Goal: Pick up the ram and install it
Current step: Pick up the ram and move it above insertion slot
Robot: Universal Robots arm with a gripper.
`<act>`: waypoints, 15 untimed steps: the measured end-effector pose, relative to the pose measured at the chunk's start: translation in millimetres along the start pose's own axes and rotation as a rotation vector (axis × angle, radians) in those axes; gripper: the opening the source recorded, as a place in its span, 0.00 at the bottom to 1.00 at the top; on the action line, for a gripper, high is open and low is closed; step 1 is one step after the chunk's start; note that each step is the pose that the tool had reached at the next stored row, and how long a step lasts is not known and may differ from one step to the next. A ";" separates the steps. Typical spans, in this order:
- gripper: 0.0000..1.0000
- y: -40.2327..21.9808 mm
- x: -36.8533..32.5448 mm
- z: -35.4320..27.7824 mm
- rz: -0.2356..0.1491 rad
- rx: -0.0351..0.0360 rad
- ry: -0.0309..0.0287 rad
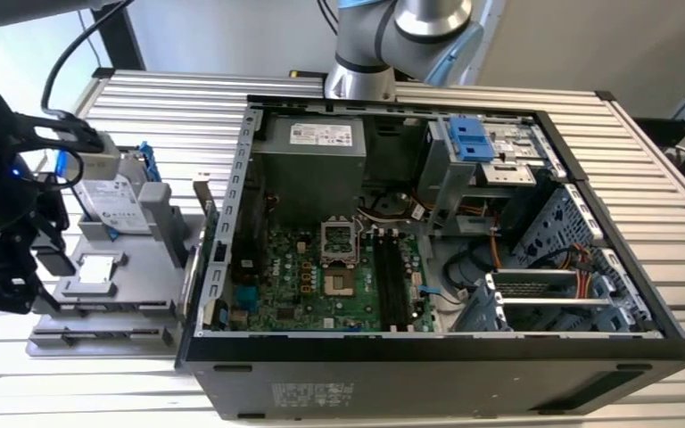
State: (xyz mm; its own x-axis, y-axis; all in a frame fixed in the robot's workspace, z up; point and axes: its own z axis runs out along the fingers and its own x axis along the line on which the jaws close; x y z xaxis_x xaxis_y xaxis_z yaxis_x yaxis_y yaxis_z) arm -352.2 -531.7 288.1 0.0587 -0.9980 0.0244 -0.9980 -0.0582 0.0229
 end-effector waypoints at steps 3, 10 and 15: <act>1.00 -0.1 -0.2 3.9 0.000 -0.0001 0.0005; 1.00 -0.8 -0.4 16.5 0.003 -0.0002 0.0009; 1.00 -4.1 1.2 25.4 0.011 -0.0004 0.0007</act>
State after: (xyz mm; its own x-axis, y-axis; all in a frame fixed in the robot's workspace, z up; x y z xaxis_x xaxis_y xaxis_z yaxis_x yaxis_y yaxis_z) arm -348.6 -533.3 262.7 0.0479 -0.9985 0.0253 -0.9986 -0.0473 0.0230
